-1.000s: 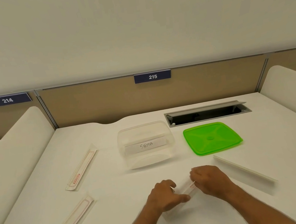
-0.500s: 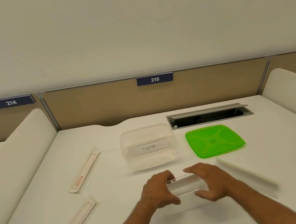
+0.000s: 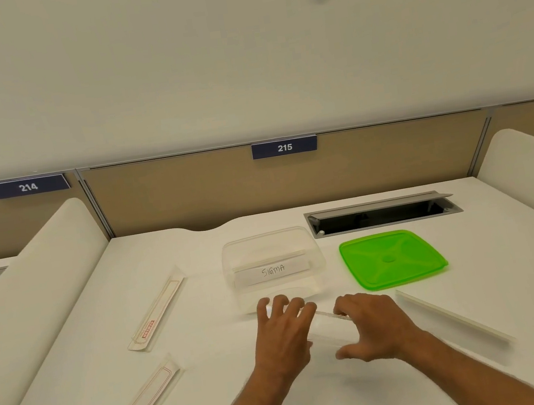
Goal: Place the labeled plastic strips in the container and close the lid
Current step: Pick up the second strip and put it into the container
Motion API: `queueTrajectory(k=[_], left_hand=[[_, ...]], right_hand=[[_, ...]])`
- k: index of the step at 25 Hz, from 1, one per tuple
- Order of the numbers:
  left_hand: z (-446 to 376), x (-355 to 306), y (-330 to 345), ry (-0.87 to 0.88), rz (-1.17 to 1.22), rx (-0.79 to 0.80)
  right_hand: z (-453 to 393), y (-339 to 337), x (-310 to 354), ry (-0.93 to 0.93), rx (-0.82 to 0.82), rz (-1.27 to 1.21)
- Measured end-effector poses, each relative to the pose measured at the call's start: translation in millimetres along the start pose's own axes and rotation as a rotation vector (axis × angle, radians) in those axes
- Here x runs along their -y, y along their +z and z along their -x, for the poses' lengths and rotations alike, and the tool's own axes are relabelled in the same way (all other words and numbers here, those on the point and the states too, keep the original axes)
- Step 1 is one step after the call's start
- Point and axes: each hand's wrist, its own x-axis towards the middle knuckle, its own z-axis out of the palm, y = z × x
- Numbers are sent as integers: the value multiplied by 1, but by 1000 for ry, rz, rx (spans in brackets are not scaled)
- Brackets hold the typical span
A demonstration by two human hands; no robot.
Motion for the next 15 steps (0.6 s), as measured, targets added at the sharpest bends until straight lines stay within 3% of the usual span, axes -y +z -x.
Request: queueTrajectory(k=[3,8,12,15], left_hand=[[0,8,0,47,-15,-56],[1,19,-3,210,1,-145],[2,20,-8,404,169,-238],[4,18,-15,425,345,-288]], right_hand=[[2,-8,11,16,-66,-155],[-5,-13,15,323,-122,-1089],[-15,-6,15,519,49,-1623],[-16,0,17,554,99,-1888]])
